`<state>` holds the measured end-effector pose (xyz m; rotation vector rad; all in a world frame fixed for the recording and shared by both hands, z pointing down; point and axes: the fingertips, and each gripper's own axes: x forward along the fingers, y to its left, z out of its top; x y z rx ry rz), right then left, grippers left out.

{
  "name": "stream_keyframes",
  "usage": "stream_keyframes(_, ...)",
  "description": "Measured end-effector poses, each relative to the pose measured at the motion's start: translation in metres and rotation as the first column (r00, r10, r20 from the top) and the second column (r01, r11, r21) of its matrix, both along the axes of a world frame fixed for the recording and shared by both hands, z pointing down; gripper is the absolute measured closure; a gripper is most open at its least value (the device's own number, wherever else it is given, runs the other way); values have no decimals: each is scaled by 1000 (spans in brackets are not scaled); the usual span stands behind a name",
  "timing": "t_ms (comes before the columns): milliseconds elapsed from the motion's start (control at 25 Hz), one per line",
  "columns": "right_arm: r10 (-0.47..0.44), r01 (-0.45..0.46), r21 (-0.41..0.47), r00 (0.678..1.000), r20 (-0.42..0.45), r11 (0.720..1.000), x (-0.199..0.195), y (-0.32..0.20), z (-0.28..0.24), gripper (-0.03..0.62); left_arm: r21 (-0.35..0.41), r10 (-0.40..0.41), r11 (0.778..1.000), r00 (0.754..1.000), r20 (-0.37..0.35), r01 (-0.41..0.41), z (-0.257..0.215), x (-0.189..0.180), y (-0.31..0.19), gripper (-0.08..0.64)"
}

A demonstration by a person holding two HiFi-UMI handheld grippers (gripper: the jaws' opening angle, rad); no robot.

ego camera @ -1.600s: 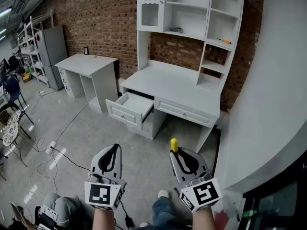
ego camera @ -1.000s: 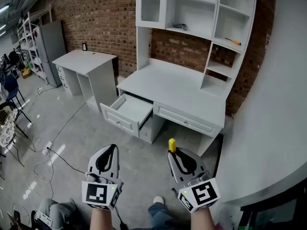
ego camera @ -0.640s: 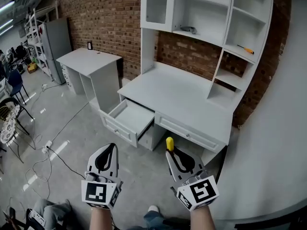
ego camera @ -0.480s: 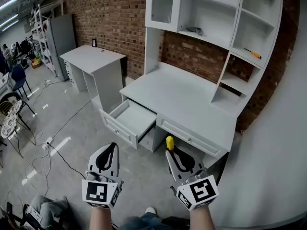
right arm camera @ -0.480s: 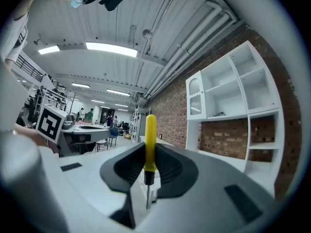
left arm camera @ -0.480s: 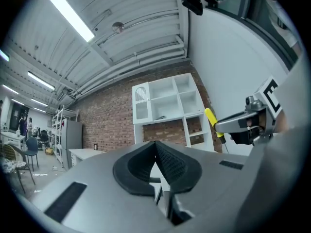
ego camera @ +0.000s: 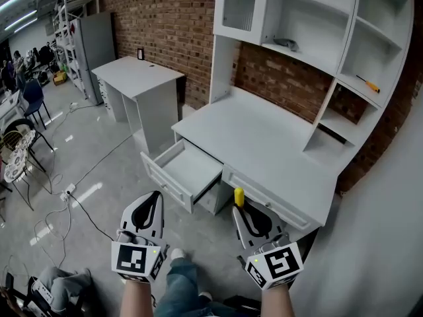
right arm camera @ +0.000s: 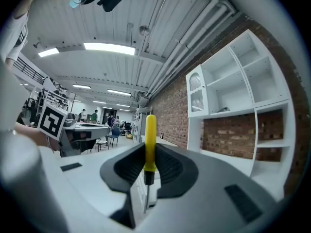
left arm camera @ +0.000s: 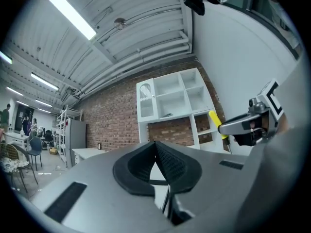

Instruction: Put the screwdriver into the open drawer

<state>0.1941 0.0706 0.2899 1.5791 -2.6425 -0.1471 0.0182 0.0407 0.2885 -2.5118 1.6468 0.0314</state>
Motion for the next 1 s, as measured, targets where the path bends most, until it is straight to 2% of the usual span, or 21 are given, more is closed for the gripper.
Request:
stream_keyframes(320,32,-32,-20,999,-13,999,-5,-89,8,520,-5,5,1000,1000,-20,-5,9,-17,-91,546)
stream_keyframes(760,14,-19,-73,998,-64,997,-78,-250,22,520,-51,-35,998,997,-68,31,23,-99,-250,546)
stream_keyframes(1000,22,-34,-142,996,-81,989,-106,-321,46,520,-98,-34,995,997,-75,27,42,-132,-318,546)
